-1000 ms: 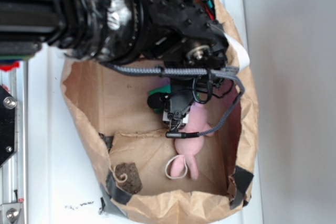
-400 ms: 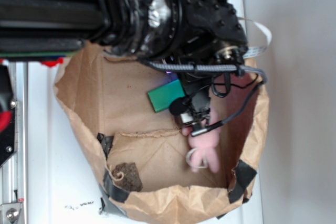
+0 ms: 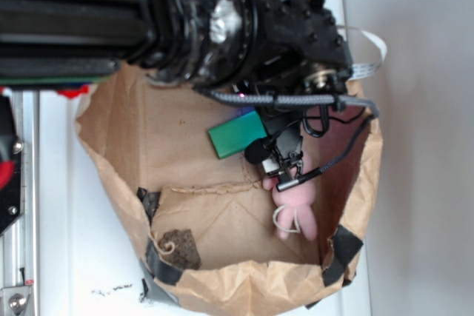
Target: Grab the green block.
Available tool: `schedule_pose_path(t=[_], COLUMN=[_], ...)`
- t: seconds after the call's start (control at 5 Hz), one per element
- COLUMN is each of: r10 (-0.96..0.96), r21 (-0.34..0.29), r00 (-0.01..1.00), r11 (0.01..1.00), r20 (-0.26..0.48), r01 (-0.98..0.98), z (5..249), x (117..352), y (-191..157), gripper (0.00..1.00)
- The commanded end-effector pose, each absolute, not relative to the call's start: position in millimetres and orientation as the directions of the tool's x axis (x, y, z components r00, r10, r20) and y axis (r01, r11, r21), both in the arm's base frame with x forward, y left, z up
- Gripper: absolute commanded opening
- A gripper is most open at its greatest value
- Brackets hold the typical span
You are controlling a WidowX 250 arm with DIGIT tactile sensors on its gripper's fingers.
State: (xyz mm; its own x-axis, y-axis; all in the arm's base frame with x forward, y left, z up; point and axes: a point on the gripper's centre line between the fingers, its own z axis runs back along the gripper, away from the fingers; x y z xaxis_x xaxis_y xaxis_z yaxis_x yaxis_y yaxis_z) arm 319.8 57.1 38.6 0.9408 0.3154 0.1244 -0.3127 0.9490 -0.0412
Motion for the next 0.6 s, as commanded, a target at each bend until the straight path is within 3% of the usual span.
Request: schedule_pose_path(t=[0.0,0.4], r10=[0.372,0.349], r21=[-0.048,-0.02], r00=[0.899,0.903], r11=[0.927,0.935], r20=[0.229,0.252], r01=[-0.371,-0.355], z=[46,30], x=[336,328], y=[61,51], gripper=[0.0,0.0])
